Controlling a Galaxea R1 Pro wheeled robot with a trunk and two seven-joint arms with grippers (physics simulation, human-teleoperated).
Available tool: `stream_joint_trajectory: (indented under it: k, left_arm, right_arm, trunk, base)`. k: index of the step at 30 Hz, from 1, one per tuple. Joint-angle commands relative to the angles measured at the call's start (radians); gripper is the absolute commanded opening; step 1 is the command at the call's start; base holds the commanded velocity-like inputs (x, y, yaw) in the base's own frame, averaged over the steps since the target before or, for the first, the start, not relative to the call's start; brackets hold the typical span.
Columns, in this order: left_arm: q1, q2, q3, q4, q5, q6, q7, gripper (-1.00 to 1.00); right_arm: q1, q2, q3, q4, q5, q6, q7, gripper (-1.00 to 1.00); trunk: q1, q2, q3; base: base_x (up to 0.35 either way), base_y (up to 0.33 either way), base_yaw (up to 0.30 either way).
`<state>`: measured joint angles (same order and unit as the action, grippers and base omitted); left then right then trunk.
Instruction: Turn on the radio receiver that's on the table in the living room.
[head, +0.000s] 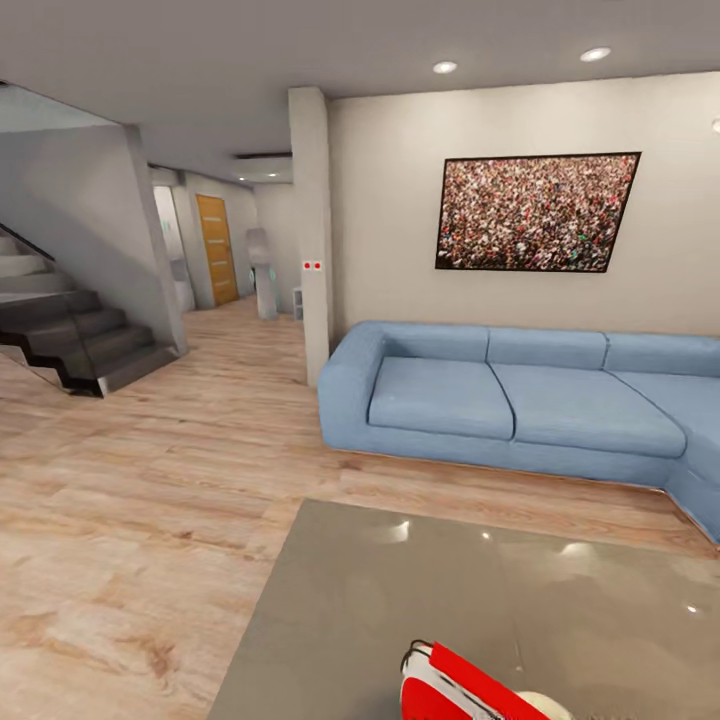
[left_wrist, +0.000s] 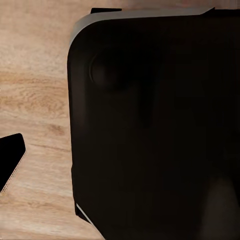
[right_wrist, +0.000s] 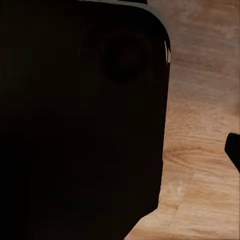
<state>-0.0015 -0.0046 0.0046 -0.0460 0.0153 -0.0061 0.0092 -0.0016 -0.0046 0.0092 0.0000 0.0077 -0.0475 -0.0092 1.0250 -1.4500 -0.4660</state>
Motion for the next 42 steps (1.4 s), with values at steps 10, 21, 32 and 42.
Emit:
stream_joint_trajectory:
  k: [10,21,32,42]
  left_arm:
    - [0.0,0.0,0.0,0.0,0.0,0.0,0.0,1.0]
    - [0.0,-0.001,0.0,0.0,0.0,0.0,0.0,1.0]
    - [0.0,-0.002,0.0,0.0,-0.001,0.0,0.0,1.0]
    - [0.0,-0.002,0.0,0.0,0.0,0.0,0.0,1.0]
  right_arm:
    - [0.0,0.0,0.0,0.0,-0.001,0.0,0.0,1.0]
    - [0.0,0.0,-0.001,0.0,-0.001,0.001,0.0,1.0]
    - [0.0,0.0,-0.002,0.0,-0.002,0.0,0.0,1.0]
    - [0.0,0.0,-0.002,0.0,-0.003,0.001,0.0,1.0]
  trunk:
    - [0.0,0.0,0.005]
    - [0.0,0.0,0.01]
    - [0.0,0.0,0.015]
    - [0.0,0.0,0.016]
  base:
    - [0.001,0.0,-0.277]
    - [0.0,0.0,-0.277]
    - [0.0,0.0,-0.275]
    - [0.0,0.0,-0.061]
